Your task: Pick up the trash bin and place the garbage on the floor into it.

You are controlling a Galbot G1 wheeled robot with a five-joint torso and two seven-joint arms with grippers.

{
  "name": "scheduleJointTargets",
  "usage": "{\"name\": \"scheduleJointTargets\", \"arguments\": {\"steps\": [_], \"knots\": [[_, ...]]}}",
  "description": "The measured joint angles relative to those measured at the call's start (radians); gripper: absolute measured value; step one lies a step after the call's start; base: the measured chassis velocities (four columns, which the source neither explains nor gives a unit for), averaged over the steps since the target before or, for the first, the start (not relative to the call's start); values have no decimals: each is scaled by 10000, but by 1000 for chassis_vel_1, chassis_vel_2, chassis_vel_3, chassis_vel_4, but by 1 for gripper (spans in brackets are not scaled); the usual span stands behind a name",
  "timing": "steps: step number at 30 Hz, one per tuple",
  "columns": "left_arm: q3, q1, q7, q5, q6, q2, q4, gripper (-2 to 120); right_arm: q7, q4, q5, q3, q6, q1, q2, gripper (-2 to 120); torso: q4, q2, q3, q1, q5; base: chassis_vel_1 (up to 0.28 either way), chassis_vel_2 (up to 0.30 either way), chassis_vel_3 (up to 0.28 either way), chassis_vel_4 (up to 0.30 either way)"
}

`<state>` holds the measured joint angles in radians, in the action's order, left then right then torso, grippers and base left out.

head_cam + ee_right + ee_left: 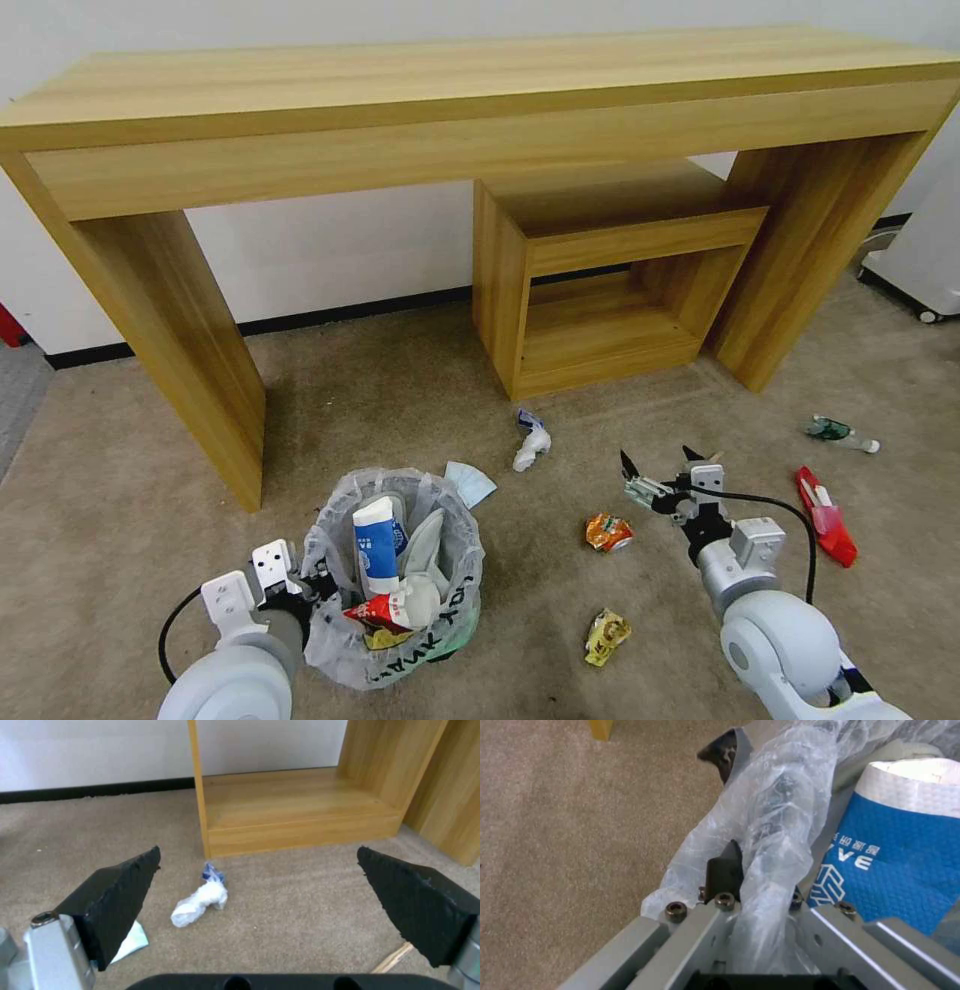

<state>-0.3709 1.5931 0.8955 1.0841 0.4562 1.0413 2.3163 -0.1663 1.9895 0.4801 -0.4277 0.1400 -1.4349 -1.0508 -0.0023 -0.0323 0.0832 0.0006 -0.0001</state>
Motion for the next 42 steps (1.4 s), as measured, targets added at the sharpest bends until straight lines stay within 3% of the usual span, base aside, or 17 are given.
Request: {"name": "scheduleJointTargets", "arguments": {"steps": [17,26,33,35,42], "knots": [[-97,66,24,133,-93,-130,99,1,20,-247,8,162,-541,123,9,100,0,1,3,1,1,-58,66,69,-66],[-571,-59,382,744,-175,-475,177,1,87,-186,251,322,260,624,686,100,-3,0,0,0,0,0,0,0,0],[-1080,-50,503,1255,-237,-823,186,1,24,-911,1643,1504,1056,2230,1154,100,-2,0,1,1,-1,0,0,0,0],[-1232,26,502,1335,-278,-939,218,1,-189,-1341,2463,2262,1425,3134,1202,100,-1,0,1,0,-1,0,0,0,0],[-1502,71,505,1425,-371,-1025,196,1,-1222,-2491,4101,3917,2441,4952,714,100,0,1,1,0,-3,0,0,0,0]]}}
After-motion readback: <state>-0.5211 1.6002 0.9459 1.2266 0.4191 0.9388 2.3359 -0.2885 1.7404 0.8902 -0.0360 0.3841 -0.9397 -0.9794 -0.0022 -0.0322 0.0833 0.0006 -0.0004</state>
